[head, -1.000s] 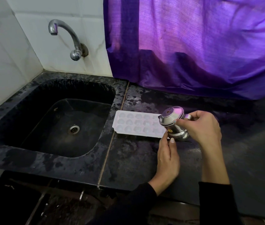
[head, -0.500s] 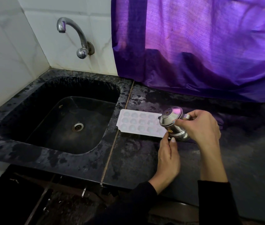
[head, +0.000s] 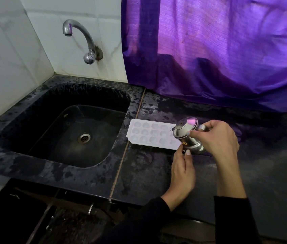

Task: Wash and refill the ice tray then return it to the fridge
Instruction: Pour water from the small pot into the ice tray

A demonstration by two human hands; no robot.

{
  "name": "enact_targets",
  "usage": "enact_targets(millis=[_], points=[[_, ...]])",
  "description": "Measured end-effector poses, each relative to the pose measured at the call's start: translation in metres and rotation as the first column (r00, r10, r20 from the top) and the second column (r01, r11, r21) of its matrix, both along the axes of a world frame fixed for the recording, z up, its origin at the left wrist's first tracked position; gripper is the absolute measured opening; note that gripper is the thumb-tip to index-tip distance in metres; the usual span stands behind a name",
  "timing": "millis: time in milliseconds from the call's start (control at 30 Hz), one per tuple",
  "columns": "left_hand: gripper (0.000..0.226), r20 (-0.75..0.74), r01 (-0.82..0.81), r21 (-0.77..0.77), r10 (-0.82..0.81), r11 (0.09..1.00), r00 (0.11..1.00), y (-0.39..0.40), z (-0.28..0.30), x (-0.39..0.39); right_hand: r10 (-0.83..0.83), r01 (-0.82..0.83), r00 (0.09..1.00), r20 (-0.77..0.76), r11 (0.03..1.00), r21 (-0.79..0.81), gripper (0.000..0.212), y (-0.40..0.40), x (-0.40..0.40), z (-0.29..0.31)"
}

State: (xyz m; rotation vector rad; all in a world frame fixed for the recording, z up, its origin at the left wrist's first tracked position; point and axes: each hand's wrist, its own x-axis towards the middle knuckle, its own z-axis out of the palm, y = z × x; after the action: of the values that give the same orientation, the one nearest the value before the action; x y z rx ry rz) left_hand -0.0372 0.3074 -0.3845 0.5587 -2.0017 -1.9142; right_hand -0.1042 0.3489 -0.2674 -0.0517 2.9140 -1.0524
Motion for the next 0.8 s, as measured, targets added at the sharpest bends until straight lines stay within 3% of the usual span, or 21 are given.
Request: enact_targets(millis=[533,800], points=[[0.042,-0.017,-0.034,-0.012,0.034,0.999,0.999,-0.005,0.007,0.002,-0.034,0.037,0.999,0.019,0.982,-0.187,0.032,0.006,-0.008,-0.007],[0.044,-0.012,-0.088,0.017,0.088,0.996,0.996,-0.012,0.006,-0.001,0.012,-0.011,1.0,0.009,0.99,-0.14,0.031,-0.01,-0.009,-0.006]])
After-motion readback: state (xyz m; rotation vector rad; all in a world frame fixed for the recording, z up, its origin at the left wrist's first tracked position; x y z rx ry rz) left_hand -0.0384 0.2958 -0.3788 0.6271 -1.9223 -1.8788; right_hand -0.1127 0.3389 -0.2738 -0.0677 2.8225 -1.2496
